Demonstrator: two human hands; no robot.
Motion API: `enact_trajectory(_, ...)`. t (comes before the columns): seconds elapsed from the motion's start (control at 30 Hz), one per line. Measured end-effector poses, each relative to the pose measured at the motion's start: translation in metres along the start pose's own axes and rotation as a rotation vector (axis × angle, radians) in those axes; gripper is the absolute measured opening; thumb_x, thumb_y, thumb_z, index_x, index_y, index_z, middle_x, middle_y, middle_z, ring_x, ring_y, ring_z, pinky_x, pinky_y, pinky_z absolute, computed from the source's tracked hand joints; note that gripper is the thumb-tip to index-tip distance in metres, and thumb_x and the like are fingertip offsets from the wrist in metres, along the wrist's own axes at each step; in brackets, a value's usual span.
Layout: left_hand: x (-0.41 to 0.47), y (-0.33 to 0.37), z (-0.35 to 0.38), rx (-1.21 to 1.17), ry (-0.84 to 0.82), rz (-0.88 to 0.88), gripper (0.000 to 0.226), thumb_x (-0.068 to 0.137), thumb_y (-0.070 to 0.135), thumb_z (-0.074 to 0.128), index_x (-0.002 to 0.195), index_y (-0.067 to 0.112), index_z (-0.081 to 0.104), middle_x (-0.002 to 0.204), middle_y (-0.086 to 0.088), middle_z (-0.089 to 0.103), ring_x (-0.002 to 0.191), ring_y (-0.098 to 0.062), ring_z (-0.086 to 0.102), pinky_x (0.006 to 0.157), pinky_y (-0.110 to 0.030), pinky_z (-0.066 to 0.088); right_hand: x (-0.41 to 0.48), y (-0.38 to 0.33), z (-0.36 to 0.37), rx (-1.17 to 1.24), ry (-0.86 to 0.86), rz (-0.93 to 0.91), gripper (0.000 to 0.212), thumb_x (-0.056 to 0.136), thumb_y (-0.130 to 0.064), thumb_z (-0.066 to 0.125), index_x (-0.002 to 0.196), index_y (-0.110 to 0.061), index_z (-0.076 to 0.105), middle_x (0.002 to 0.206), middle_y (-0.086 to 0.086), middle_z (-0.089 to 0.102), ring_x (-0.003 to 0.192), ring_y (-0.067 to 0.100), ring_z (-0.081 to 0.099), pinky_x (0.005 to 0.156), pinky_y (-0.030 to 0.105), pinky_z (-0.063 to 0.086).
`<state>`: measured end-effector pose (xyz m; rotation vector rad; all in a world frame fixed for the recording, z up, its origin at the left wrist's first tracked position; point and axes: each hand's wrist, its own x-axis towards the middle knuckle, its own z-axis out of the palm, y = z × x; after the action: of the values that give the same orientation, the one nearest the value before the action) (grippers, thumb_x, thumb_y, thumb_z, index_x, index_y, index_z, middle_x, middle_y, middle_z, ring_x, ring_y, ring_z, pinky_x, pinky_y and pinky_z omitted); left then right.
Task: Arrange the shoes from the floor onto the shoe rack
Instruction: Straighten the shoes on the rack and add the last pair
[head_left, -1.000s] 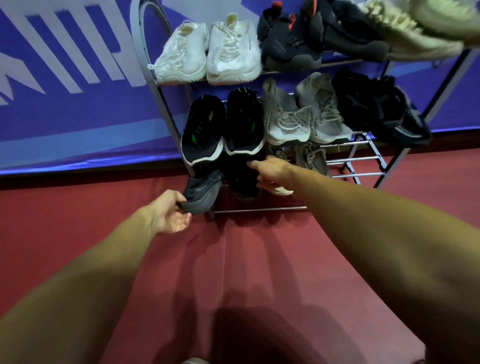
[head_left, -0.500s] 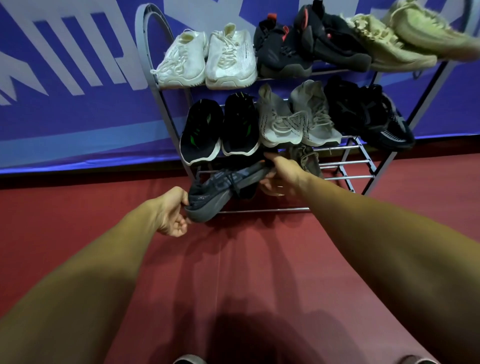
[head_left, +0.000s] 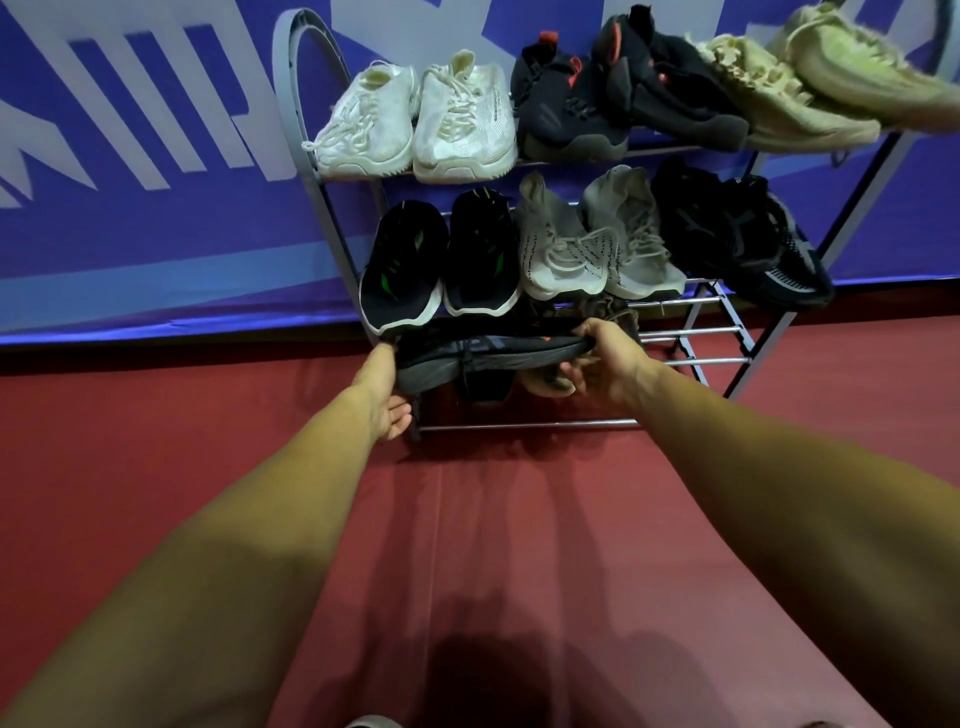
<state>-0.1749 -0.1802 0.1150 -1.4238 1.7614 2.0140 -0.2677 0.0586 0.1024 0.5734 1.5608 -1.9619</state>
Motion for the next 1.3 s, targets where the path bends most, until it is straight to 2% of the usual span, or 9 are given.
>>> enact_trajectory(0.17,-0.001,-0.003,0.018,0.098,-0.128,0.016,0.044,0.087,0.053,0.06,0.104,0.013,0.062,0.116,-0.006,0.064,0.094,-0.018,0.06,0.07,-0.028,0.047,-0.005,0.004,0.006,0.034,-0.207,0.086,0.012,0.084,-0.015,0.053,0.076,-0.007,0.055,0.071,0.006,0.059,0.054,0.016,0.065,0.042,0.012,0.048)
enact_trajectory(0.3,-0.005,-0.008,0.04,0.091,-0.237,0.058,0.044,0.082,0.052,0.07,0.109,0.018,0.066,0.108,-0.005,0.067,0.093,-0.014,0.062,0.067,-0.026,0.048,0.0,0.011,0.015,-0.069,-0.296,0.125,0.004,0.08,-0.012,0.063,0.079,-0.009,0.061,0.076,0.005,0.065,0.073,0.014,0.063,0.054,0.016,0.054)
enact_trajectory(0.43,-0.002,-0.011,0.048,0.018,-0.152,0.114,0.025,0.083,0.03,0.074,0.101,0.017,0.063,0.083,0.002,0.066,0.074,-0.008,0.058,0.059,-0.021,0.042,0.0,0.015,0.025,-0.243,-0.337,0.136,0.01,0.082,-0.017,0.072,0.084,-0.011,0.064,0.08,0.004,0.068,0.071,0.011,0.063,0.065,0.018,0.053)
enact_trajectory(0.57,0.006,-0.008,0.041,-0.031,-0.079,0.12,0.009,0.084,0.011,0.059,0.09,0.017,0.057,0.073,0.003,0.058,0.068,-0.008,0.056,0.058,-0.022,0.039,0.004,0.02,0.031,-0.243,-0.405,0.251,0.019,0.086,-0.027,0.072,0.088,-0.013,0.06,0.085,0.005,0.066,0.077,0.015,0.065,0.07,0.025,0.054)
enact_trajectory(0.77,0.009,-0.006,0.029,0.003,0.021,0.176,0.01,0.085,0.003,0.051,0.08,0.012,0.054,0.044,0.004,0.045,0.037,-0.006,0.044,0.046,-0.018,0.037,0.005,0.029,0.046,-0.327,-0.355,0.232,0.012,0.092,-0.013,0.063,0.082,-0.014,0.058,0.08,0.003,0.062,0.071,0.012,0.058,0.065,0.019,0.047)
enact_trajectory(0.87,0.01,0.0,0.022,0.072,0.019,0.173,0.017,0.085,0.007,0.053,0.072,0.015,0.048,0.05,0.002,0.039,0.023,-0.002,0.034,0.047,-0.019,0.033,0.009,0.038,0.053,-0.297,-0.329,0.221,0.013,0.093,-0.012,0.063,0.081,-0.015,0.058,0.079,0.001,0.061,0.069,0.011,0.057,0.061,0.017,0.048)
enact_trajectory(0.93,0.015,0.003,0.017,0.093,0.014,0.16,0.014,0.085,0.009,0.057,0.076,0.016,0.049,0.056,0.002,0.041,0.025,-0.002,0.038,0.046,-0.018,0.035,0.01,0.041,0.061,-0.245,-0.327,0.189,0.016,0.094,-0.011,0.062,0.08,-0.016,0.057,0.079,0.001,0.061,0.071,0.011,0.057,0.063,0.016,0.046)
enact_trajectory(1.07,0.022,0.003,0.011,0.145,0.012,0.096,0.012,0.083,0.015,0.063,0.081,0.016,0.052,0.064,0.0,0.045,0.054,-0.011,0.043,0.053,-0.021,0.034,0.015,0.05,0.081,-0.187,-0.288,0.143,0.02,0.095,-0.01,0.061,0.078,-0.018,0.054,0.079,0.002,0.062,0.071,0.013,0.06,0.059,0.016,0.043)
enact_trajectory(1.3,0.037,-0.002,-0.007,0.166,-0.073,-0.078,0.008,0.079,0.005,0.052,0.08,0.012,0.048,0.073,-0.005,0.049,0.062,-0.016,0.047,0.055,-0.024,0.038,0.034,0.068,0.115,-0.125,-0.187,0.023,0.018,0.096,-0.008,0.06,0.081,-0.018,0.057,0.079,0.002,0.064,0.061,0.011,0.059,0.046,0.017,0.037)
